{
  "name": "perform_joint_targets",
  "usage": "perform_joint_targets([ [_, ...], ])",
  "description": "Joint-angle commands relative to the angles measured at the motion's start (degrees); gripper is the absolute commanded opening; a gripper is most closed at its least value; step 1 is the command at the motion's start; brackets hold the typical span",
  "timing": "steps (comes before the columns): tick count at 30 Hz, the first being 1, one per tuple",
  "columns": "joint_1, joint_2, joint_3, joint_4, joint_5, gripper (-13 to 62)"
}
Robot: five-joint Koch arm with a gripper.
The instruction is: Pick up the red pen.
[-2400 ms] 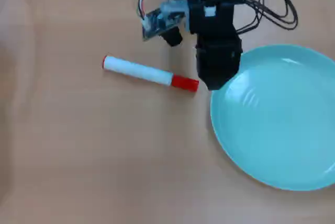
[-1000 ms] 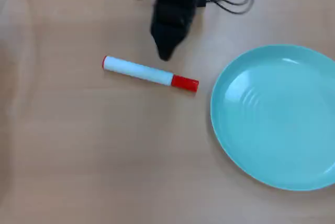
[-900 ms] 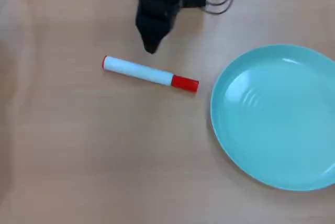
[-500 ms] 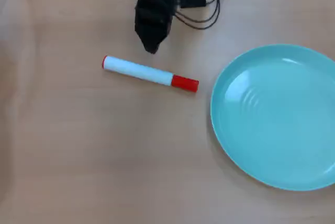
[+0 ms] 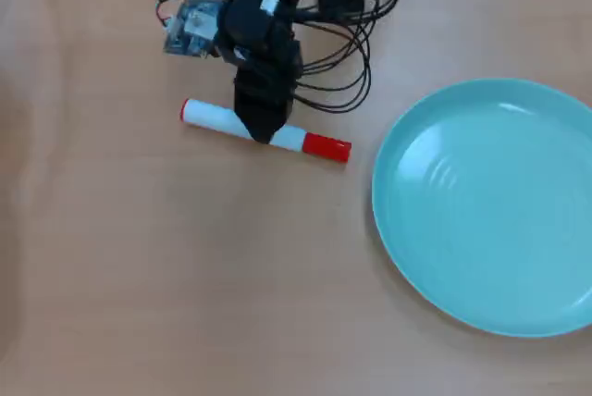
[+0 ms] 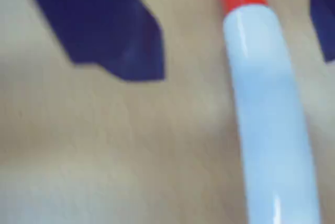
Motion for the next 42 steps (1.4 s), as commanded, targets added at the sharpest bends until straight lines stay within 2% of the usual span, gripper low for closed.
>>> perform_joint_targets([
  [1, 0.00, 0.44, -0.62, -2.29, -0.26, 31.5],
  [11, 0.26, 0.53, 2.90, -6.68, -0.26, 31.5],
  [23, -0.18, 0.62, 12.57, -21.09, -0.09, 31.5],
  [42, 0.09, -5.10, 14.68, -28.30, 5.89, 31.5],
])
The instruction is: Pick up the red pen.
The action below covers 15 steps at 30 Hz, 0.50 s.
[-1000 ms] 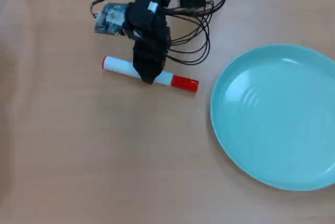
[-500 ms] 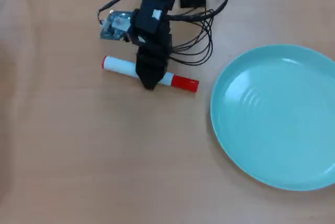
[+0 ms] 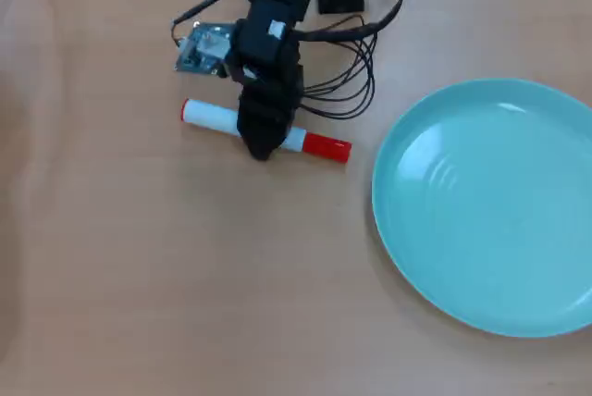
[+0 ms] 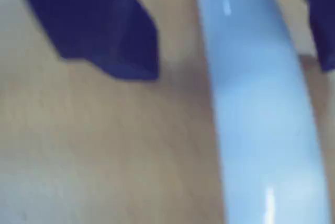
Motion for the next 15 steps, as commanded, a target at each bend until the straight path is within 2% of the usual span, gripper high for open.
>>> perform_joint_targets([
  [1, 0.00, -1.41, 0.26, -5.54, 2.02, 31.6],
  [15, -0.18, -1.32, 0.35, -5.10, 2.02, 31.7],
])
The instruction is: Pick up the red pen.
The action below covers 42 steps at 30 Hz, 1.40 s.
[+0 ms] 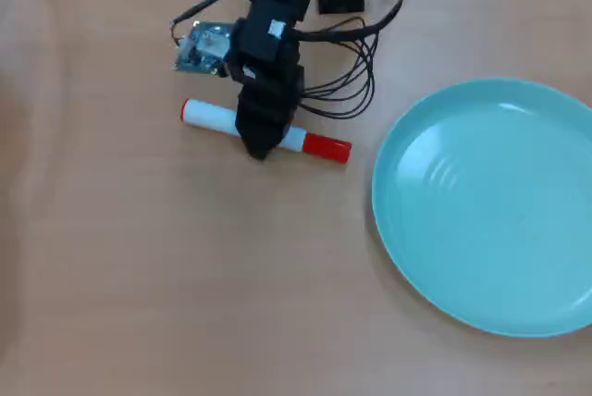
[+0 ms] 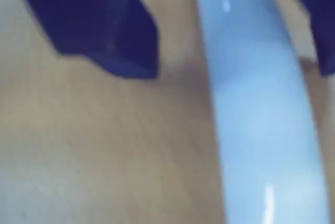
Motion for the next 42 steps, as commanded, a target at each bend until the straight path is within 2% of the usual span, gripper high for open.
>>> perform_joint_targets([
  [1, 0.62, -1.58, 0.26, -4.57, 0.35, 31.6],
  [4, 3.96, -1.41, 0.26, -4.66, -1.67, 31.6],
  [11, 2.20, -1.41, 0.26, -4.48, -0.53, 31.5],
  [14, 1.32, -1.49, 0.26, -4.39, 0.44, 28.7],
  [16, 1.41, -1.49, 0.44, -4.48, 0.88, 20.5],
  [20, 1.14, -1.41, 0.53, -5.19, 0.79, -10.4],
  [22, 1.14, -1.41, 0.70, -5.27, 0.97, -5.4],
  [36, 0.62, -1.05, 0.09, -4.75, 2.02, -6.9],
  [42, -3.34, -0.88, -2.64, -3.25, 3.78, -6.9],
])
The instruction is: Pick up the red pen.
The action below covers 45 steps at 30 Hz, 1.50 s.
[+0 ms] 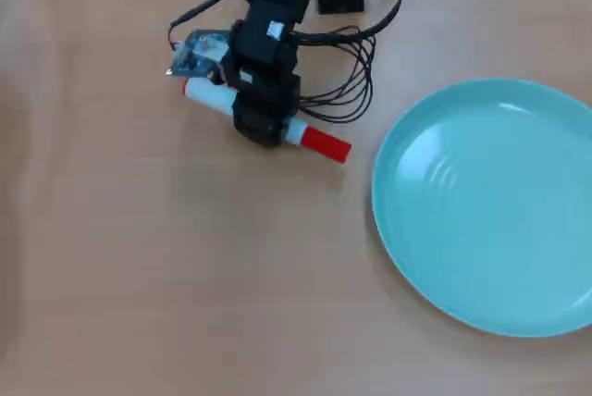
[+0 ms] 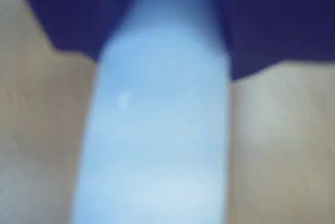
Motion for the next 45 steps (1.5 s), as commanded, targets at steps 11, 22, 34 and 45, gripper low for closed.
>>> perform_joint_targets([
  [11, -4.57, -0.26, -23.47, 26.28, 2.11, -6.9],
  [22, -7.47, -0.26, -45.35, 45.09, 4.31, -6.9],
  [34, -11.16, 7.38, -46.05, 45.44, 5.62, -6.9],
  [45, -11.25, 8.88, -47.64, 45.79, 5.62, -6.9],
])
